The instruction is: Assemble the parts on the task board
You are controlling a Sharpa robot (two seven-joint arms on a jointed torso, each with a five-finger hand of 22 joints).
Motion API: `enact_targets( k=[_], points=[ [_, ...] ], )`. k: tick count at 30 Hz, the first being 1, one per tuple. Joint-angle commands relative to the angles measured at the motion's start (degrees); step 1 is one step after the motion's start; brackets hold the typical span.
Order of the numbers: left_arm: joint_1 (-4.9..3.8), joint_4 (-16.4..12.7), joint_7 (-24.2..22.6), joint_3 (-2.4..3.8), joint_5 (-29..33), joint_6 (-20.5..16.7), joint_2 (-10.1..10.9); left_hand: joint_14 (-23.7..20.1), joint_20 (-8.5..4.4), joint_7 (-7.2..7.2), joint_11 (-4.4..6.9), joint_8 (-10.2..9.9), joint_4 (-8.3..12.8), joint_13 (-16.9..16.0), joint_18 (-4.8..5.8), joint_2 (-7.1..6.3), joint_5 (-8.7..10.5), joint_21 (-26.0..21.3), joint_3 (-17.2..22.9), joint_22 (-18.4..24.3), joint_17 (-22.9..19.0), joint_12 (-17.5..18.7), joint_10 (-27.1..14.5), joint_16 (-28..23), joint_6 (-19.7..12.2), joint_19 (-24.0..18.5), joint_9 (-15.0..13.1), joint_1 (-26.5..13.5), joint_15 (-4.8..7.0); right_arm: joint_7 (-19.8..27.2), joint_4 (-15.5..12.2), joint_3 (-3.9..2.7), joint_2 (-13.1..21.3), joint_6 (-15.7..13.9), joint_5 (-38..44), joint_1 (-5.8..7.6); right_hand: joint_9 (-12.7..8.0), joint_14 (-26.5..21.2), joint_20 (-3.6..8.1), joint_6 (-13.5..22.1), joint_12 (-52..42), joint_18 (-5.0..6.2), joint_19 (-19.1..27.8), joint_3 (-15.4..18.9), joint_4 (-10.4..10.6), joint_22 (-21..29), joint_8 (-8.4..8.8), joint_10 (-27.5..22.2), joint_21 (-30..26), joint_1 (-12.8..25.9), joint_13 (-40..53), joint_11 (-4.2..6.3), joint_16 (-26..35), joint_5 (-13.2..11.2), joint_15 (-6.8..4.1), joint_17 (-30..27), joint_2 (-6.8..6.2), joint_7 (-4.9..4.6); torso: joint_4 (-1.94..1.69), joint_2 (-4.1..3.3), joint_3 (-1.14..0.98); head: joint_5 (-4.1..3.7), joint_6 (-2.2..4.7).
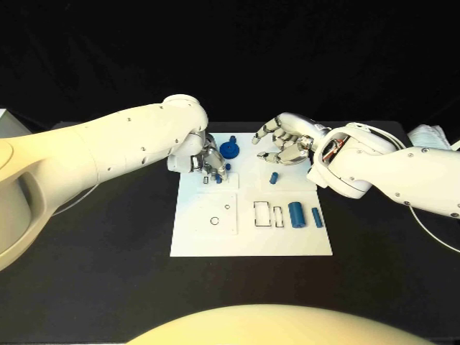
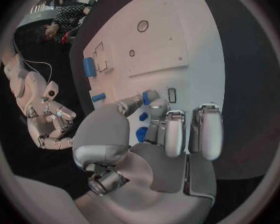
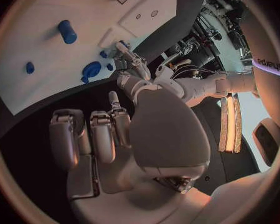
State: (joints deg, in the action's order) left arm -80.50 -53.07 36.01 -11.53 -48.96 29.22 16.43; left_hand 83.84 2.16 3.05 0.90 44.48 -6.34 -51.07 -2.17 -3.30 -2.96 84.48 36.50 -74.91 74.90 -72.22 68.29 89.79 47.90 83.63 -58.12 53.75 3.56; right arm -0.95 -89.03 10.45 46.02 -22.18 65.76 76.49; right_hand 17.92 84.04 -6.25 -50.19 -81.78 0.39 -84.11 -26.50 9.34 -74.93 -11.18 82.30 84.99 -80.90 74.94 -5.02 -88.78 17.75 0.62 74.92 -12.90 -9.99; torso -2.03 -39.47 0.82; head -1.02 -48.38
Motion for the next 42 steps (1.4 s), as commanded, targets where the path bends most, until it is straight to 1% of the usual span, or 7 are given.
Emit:
enact_targets(
  k=[1,8,24,31,33,38,42],
  points=[
    [0.34,0.23,0.43,-0.21,-2.08,-0.83,0.29,6.13,0.17,0.04,-0.22,-0.13,-0.2,-0.12,-0.11,-1.38,0.2,-0.34,-1.13,-6.92,15.04,0.05,-0.03,0.17,0.0,0.26,-0.05,-0.38,0.25,0.33,-0.09,-0.01,0.05,0.0,0.54,0.02,-0.08,5.23,-0.04,-0.09,-0.06,0.73,-4.1,-0.27,-0.08,-13.02,0.38,0.05,-0.19,0.67,7.28,-0.06,0.34,0.21,-0.03,12.38,-0.1,-0.18,-0.01,-0.03,0.04,-0.05,0.0],
    [0.47,0.01,0.36,-0.18,-2.26,-1.21,0.95,6.0,0.18,0.15,-0.33,-0.52,-2.34,0.24,-0.17,-6.0,0.21,-0.54,-6.87,-6.75,14.74,0.28,-0.4,-0.03,0.38,0.13,-0.07,-2.67,0.17,0.27,-0.07,-0.01,0.11,0.55,0.54,0.02,-0.11,5.23,-0.04,-0.06,-0.02,0.76,-4.05,-0.4,-0.31,-12.97,0.43,0.0,-0.32,0.67,7.24,-0.03,0.35,0.2,-0.03,12.37,-0.28,-0.15,-0.06,-0.04,0.08,-0.19,0.12],
    [0.5,-2.93,-0.53,0.43,-1.32,-3.93,3.67,6.04,0.06,-0.15,-0.08,-0.68,-5.79,-0.25,-0.13,-7.27,0.19,-0.51,-12.52,-6.93,14.81,0.02,-0.11,0.01,0.86,0.27,-0.4,-2.0,0.38,0.32,0.32,0.0,-0.01,0.52,0.54,-0.01,-0.12,5.19,-0.04,-0.06,0.06,0.79,-4.0,-0.52,-0.42,-12.91,0.47,-0.08,-0.47,0.73,7.16,-0.03,0.43,0.22,-0.04,12.24,-0.31,-0.16,-0.16,0.07,0.11,-0.21,0.4],
    [0.48,-6.01,-3.35,3.66,1.58,-6.29,6.04,5.56,0.02,-0.16,-0.09,-0.88,-6.69,0.87,-0.49,-6.75,0.18,-1.49,-13.61,-5.67,13.73,0.64,-0.84,-0.72,0.69,-0.69,-0.46,-0.74,0.41,0.49,1.06,0.0,-0.23,0.52,0.54,-0.09,-0.12,5.19,-0.04,-0.06,0.06,0.79,-4.0,-0.52,-0.42,-12.91,0.47,-0.08,-0.47,0.73,7.16,-0.03,0.43,0.22,-0.04,12.24,-0.31,-0.16,-0.16,0.05,0.1,-0.26,0.81],
    [0.48,-7.07,-4.45,4.56,2.82,-6.44,6.79,3.75,0.33,0.57,-0.75,-2.51,-7.38,5.78,-1.22,-5.66,0.16,-3.79,-14.3,-2.9,10.01,3.66,-4.66,-3.44,-0.97,-2.89,0.24,1.41,-0.08,0.63,1.74,0.0,-0.41,0.33,0.49,-0.17,-0.12,5.21,-0.04,-0.08,0.01,0.77,-4.02,-0.61,-0.41,-12.94,0.48,-0.03,-0.4,0.82,7.2,-0.04,0.4,0.25,-0.04,12.29,-0.24,-0.17,-0.13,0.13,0.12,-0.2,1.1],
    [0.47,-9.23,-5.74,6.24,5.04,-6.92,8.63,3.29,0.82,1.37,-1.38,-4.96,-8.04,7.46,-1.35,-4.89,0.16,-4.36,-15.16,-2.38,8.9,4.78,-5.85,-4.36,-1.88,-3.19,2.01,3.92,-0.64,0.93,2.82,0.01,-0.49,-0.33,0.35,-0.3,-0.12,5.21,-0.04,-0.08,0.01,0.77,-4.02,-0.61,-0.41,-12.94,0.48,-0.03,-0.4,0.82,7.2,-0.04,0.4,0.25,-0.04,12.29,-0.24,-0.17,-0.2,0.09,0.13,-0.21,1.48],
    [0.41,-10.4,-7.1,7.9,6.68,-7.85,10.72,3.04,1.5,2.58,-2.42,-9.02,-8.95,8.71,-1.44,-4.11,0.15,-4.84,-16.33,-1.98,8.19,5.48,-6.79,-4.95,-3.2,-3.37,5.38,7.03,-1.48,1.41,3.56,0.01,-0.49,-1.68,0.26,-0.39,-0.13,5.2,-0.04,-0.1,0.08,0.78,-4.02,-0.69,-0.42,-12.93,0.49,-0.1,-0.42,0.9,7.14,-0.04,0.43,0.24,-0.04,12.25,-0.19,-0.17,-0.24,0.14,0.2,-0.24,1.95]
  ],
)
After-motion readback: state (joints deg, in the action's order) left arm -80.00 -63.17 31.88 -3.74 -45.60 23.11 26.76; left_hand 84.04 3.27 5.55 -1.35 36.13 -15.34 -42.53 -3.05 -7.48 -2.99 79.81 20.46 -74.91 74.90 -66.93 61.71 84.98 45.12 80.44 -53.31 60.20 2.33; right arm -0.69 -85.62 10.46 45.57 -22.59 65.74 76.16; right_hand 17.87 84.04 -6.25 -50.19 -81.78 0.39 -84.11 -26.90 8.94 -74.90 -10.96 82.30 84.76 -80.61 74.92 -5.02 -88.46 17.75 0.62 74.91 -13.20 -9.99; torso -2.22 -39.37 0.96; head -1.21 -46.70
